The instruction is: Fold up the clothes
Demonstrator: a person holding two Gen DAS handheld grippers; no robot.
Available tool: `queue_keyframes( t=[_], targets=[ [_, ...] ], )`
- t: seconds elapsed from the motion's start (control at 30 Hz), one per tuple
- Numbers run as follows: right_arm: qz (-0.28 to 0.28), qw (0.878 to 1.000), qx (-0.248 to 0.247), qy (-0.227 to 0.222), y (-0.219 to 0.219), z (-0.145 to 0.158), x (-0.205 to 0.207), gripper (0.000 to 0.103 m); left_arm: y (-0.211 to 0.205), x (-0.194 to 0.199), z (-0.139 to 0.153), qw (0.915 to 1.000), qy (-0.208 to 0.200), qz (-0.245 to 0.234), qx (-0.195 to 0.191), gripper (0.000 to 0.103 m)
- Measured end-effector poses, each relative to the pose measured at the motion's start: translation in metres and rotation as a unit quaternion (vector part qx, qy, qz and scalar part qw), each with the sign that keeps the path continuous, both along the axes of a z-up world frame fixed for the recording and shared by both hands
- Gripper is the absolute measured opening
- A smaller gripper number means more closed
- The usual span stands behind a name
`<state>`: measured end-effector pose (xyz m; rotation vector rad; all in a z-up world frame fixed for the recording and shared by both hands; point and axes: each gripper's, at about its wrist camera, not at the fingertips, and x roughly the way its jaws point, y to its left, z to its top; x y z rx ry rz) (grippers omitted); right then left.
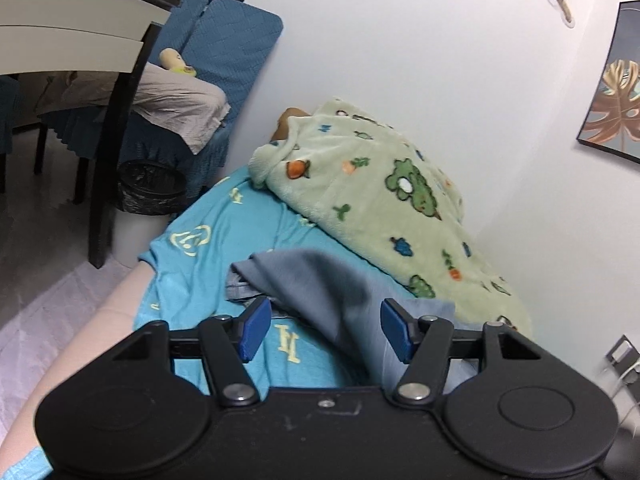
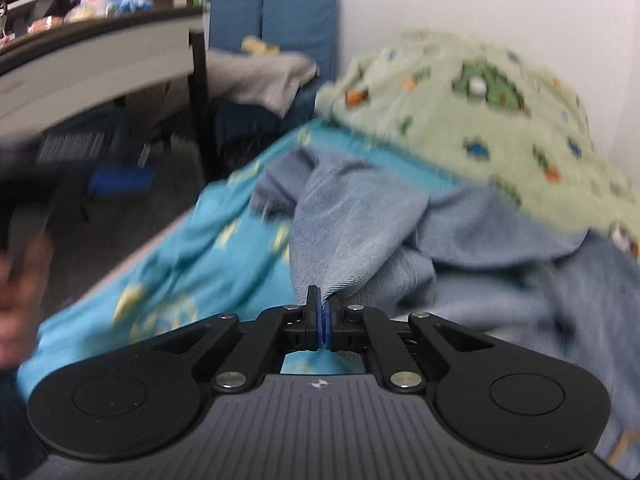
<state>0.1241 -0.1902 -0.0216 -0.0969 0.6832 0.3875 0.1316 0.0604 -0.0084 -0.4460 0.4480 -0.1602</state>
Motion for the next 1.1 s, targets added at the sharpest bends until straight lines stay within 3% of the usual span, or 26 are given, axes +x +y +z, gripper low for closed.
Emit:
queue_keyframes(
  t=[0.1, 0.23, 0.3, 0.43, 0.6, 0.73, 0.9, 1.03, 1.1],
  targets=[
    [-0.040, 0.997, 0.031, 0.053, -0.016, -0.020, -0.013, 0.002, -0.008, 0.001, -0.003, 0.9999, 0.008, -0.010, 0.010, 0.057],
    [-0.127, 0.972, 0.142, 0.136, -0.044, -0.047, -0.003, 0.002, -0.019, 0.002, -0.006, 0.9993, 0.018, -0.024, 0.023, 0.057],
    [-0.142, 0.967, 0.156, 0.146, -0.046, -0.053, 0.003, 0.003, -0.025, 0.003, -0.008, 0.9988, 0.023, -0.031, 0.030, 0.057],
    [-0.146, 0.969, 0.164, 0.114, -0.045, -0.045, 0.003, 0.013, -0.036, 0.005, -0.011, 0.9975, 0.033, -0.045, 0.044, 0.057],
    [-0.163, 0.972, 0.167, 0.041, -0.052, -0.033, -0.002, 0.037, -0.050, 0.007, -0.014, 0.9951, 0.044, -0.063, 0.062, 0.057],
    [-0.182, 0.966, 0.181, 0.040, -0.061, -0.039, 0.009, 0.037, -0.074, 0.039, -0.008, 0.9913, 0.040, -0.060, 0.110, 0.057],
    [-0.190, 0.962, 0.186, 0.057, -0.070, -0.051, 0.018, 0.037, -0.086, 0.104, -0.018, 0.9877, 0.068, -0.041, 0.135, 0.057],
    [-0.190, 0.962, 0.183, 0.064, -0.069, -0.056, 0.024, 0.037, -0.102, 0.141, -0.023, 0.9795, 0.070, -0.047, 0.183, 0.057],
    [-0.190, 0.961, 0.189, 0.063, -0.070, -0.058, 0.026, 0.037, -0.115, 0.157, -0.031, 0.9712, 0.085, -0.065, 0.213, 0.057]
  ],
)
